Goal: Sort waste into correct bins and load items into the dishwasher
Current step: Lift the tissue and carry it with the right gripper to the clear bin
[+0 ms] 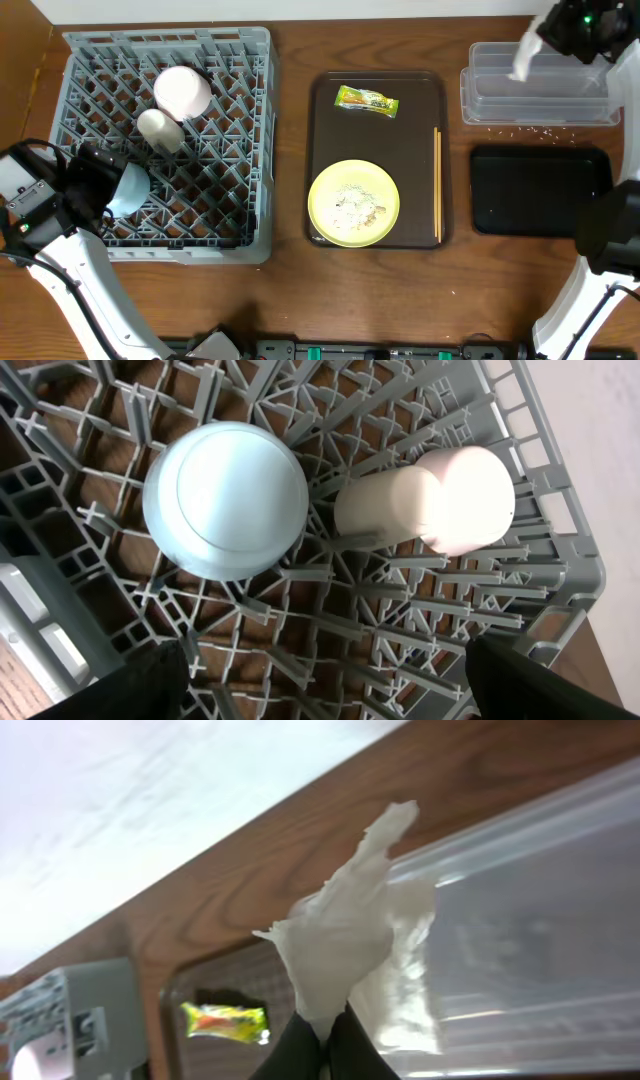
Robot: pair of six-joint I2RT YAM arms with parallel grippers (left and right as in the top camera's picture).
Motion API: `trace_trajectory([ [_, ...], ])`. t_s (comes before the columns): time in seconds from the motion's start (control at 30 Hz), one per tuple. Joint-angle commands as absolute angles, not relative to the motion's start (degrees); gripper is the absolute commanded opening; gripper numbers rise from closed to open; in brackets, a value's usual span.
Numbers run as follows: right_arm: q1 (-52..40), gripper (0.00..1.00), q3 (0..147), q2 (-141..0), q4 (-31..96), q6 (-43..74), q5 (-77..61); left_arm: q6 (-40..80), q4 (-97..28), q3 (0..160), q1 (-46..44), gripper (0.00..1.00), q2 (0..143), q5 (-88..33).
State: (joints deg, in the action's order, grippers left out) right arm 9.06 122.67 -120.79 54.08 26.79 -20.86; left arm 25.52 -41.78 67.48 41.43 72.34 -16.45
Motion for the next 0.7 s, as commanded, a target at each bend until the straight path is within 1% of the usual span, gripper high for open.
trace_trajectory([
  [0.0, 9.0, 0.06, 123.0, -119.7, 55.4, 27.4, -16.7, 25.4, -41.8, 67.6, 41.4, 0.89, 72.7, -16.9],
  [0.03, 8.9, 0.07, 123.0, -119.7, 55.8, 27.4, -16.3, 25.4, -41.8, 67.6, 41.4, 0.90, 72.7, -16.9],
  [0.07, 8.8, 0.18, 123.0, -119.7, 56.0, 27.4, -15.9, 25.4, -41.8, 67.6, 41.4, 0.89, 72.7, -16.9],
  [0.1, 8.6, 0.38, 123.0, -119.8, 56.2, 27.4, -15.4, 25.4, -41.8, 67.6, 41.4, 0.90, 72.6, -16.9],
  [0.13, 8.5, 0.55, 123.0, -119.8, 56.3, 27.4, -15.0, 25.4, -41.8, 67.6, 41.4, 0.89, 72.7, -16.9],
  [0.17, 8.3, 0.78, 123.0, -119.8, 56.4, 27.3, -14.7, 25.4, -41.8, 67.6, 41.4, 0.89, 72.7, -16.9],
  [0.2, 8.1, 0.89, 123.0, -119.9, 56.4, 27.3, -14.5, 25.4, -41.8, 67.6, 41.4, 0.89, 72.7, -16.9],
  [0.23, 7.9, 0.95, 123.0, -119.9, 56.4, 27.3, -14.5, 25.4, -41.8, 67.6, 41.4, 0.89, 72.7, -16.9],
  [0.27, 7.8, 0.99, 123.0, -120.0, 56.4, 27.3, -14.5, 25.4, -41.8, 67.6, 41.4, 0.90, 72.7, -16.9],
  [0.4, 6.5, 0.99, 123.0, -120.0, 56.4, 27.4, -14.9, 25.4, -41.8, 67.6, 41.4, 0.89, 72.7, -16.9],
  [0.5, 3.7, 0.99, 122.9, -120.2, 56.4, 26.1, -17.6, 25.4, -41.8, 67.6, 41.4, 0.90, 72.7, -16.9],
  [0.57, -0.3, 0.99, 122.9, -120.7, 55.4, 20.6, -19.9, 25.4, -41.8, 67.6, 41.4, 0.90, 72.7, -16.9],
  [0.67, -5.8, 0.99, 122.9, -122.1, 53.7, 17.3, -19.9, 25.4, -41.8, 67.6, 41.4, 0.89, 72.6, -16.9],
])
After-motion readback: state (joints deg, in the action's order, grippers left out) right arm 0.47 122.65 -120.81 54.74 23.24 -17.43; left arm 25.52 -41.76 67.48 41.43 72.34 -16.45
